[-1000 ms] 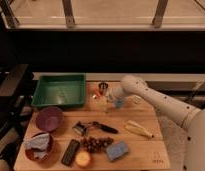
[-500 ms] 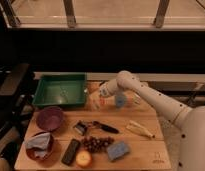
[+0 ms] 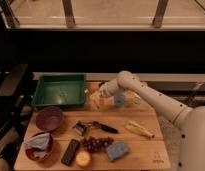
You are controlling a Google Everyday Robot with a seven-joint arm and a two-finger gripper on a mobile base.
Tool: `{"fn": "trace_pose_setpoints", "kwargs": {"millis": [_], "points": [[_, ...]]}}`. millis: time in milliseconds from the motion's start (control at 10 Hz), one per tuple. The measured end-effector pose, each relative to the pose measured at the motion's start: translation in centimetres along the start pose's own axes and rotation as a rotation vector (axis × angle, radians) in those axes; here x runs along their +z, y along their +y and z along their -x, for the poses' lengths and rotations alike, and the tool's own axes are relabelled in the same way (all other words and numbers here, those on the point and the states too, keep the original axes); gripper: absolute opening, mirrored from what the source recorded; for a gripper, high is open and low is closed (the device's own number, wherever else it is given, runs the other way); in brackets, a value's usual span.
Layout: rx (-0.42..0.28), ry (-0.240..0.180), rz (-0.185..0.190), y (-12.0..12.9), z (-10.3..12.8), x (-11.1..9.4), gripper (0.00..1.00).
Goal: Place fork in purple bowl
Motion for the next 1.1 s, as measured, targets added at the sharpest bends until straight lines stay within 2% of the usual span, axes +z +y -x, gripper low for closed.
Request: {"fn": "trace_pose_setpoints", "kwargs": {"millis": [200, 500, 600, 700, 800, 900, 1100], "points": [[-0.069, 0.013, 0.035, 2.1, 0.7, 0.1, 0.0], [-0.236, 0.039, 0.137, 8.5, 3.4, 2.4, 0.0], [-0.277, 0.04, 0.182, 10.6, 4.3, 3.5, 0.0], [-0.334, 0.045, 0.258, 13.6, 5.2, 5.0, 0.0], [-0.373, 0.052, 0.303, 15.4, 5.6, 5.9, 0.0], [-0.39, 0.054, 0.323, 16.1, 5.8, 6.3, 0.0], [-0.388, 0.052, 0.32, 15.9, 5.8, 6.1, 0.0]]}}
